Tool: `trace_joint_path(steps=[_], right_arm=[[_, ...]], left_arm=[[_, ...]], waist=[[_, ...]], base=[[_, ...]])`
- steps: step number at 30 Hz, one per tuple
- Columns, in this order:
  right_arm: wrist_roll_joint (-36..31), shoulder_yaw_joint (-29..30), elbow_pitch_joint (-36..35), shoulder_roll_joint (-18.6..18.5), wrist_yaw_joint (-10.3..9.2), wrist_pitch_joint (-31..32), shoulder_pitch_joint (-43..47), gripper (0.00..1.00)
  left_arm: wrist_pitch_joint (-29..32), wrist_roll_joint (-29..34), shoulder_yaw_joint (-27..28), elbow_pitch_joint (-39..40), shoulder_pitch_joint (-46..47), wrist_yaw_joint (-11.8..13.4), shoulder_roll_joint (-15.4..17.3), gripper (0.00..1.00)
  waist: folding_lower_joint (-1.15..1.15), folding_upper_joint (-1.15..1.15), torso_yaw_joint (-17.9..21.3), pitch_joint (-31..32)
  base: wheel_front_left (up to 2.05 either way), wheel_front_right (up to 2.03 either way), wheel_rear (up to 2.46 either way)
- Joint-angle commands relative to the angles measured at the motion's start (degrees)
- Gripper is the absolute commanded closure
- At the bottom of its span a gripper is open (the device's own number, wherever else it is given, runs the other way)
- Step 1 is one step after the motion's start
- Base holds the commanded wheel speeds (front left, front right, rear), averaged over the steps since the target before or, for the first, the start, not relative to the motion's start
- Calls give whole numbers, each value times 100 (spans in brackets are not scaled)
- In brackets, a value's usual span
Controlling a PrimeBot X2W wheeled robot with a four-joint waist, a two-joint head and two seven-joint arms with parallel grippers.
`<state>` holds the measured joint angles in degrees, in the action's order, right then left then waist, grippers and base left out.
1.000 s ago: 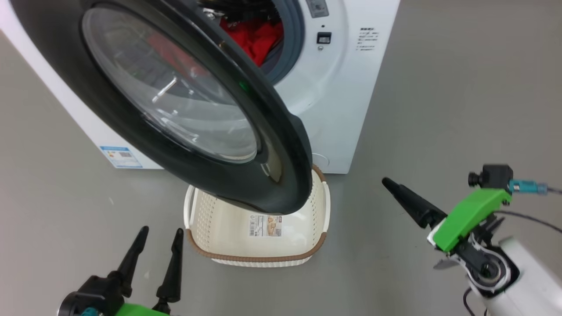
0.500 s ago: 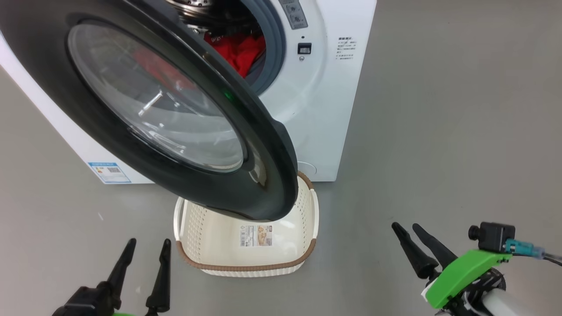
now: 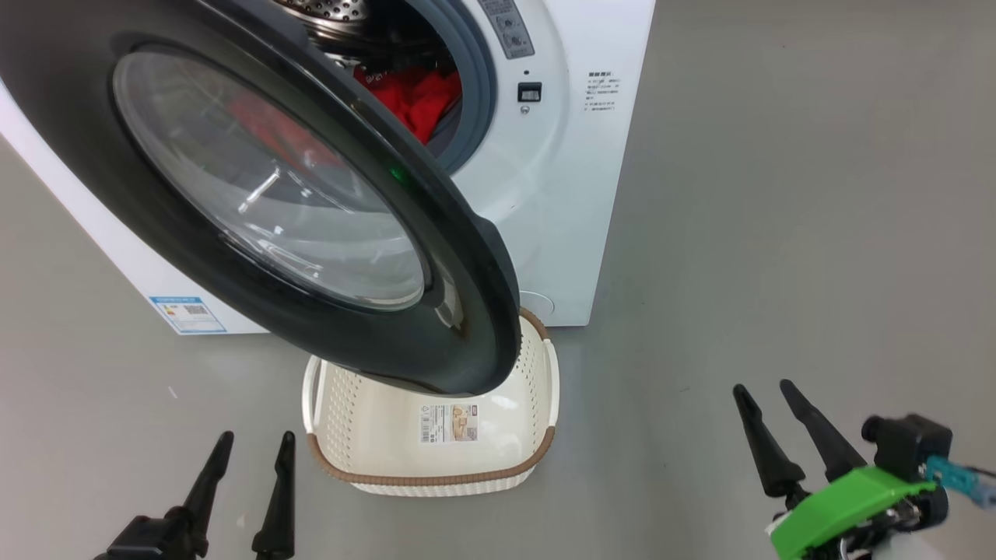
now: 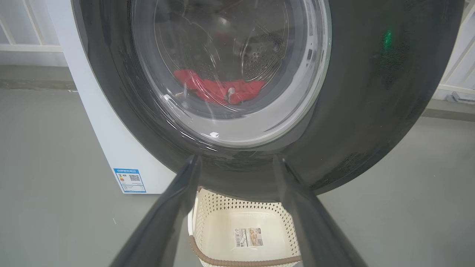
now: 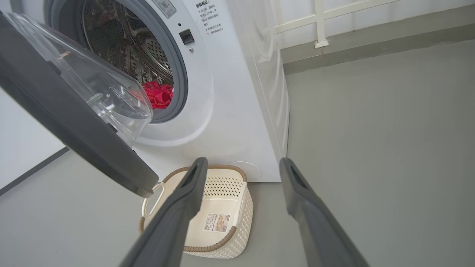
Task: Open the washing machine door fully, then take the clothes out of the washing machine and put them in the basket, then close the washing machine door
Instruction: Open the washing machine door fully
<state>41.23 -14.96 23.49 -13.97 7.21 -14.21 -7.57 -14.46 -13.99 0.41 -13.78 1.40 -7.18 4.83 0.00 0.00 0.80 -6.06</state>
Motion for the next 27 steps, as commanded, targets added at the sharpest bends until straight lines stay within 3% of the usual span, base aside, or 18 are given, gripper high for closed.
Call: trace_joint_path(steps=[1, 6, 13, 27], right_arm=[[-329, 118, -265, 29, 28, -77, 149, 0], [-1245, 932, -860, 501, 28, -78, 586, 0], [-1839, 1497, -1242, 863, 28, -78, 1059, 0], [-2263, 1632, -1262, 1057, 28, -78, 1195, 0]], left_arm=[[-54, 74, 213, 132, 75, -31, 73, 0], [-54, 106, 221, 238, 78, -31, 79, 0], [-54, 169, 199, 351, 42, -31, 56, 0], [-54, 197, 159, 321, 40, -31, 11, 0]], waist=[[0, 0, -5, 3], [0, 0, -37, 15], [0, 0, -102, -3], [0, 0, -121, -22]], base=[[0, 0, 0], [0, 0, 0], [0, 0, 0], [0, 0, 0]])
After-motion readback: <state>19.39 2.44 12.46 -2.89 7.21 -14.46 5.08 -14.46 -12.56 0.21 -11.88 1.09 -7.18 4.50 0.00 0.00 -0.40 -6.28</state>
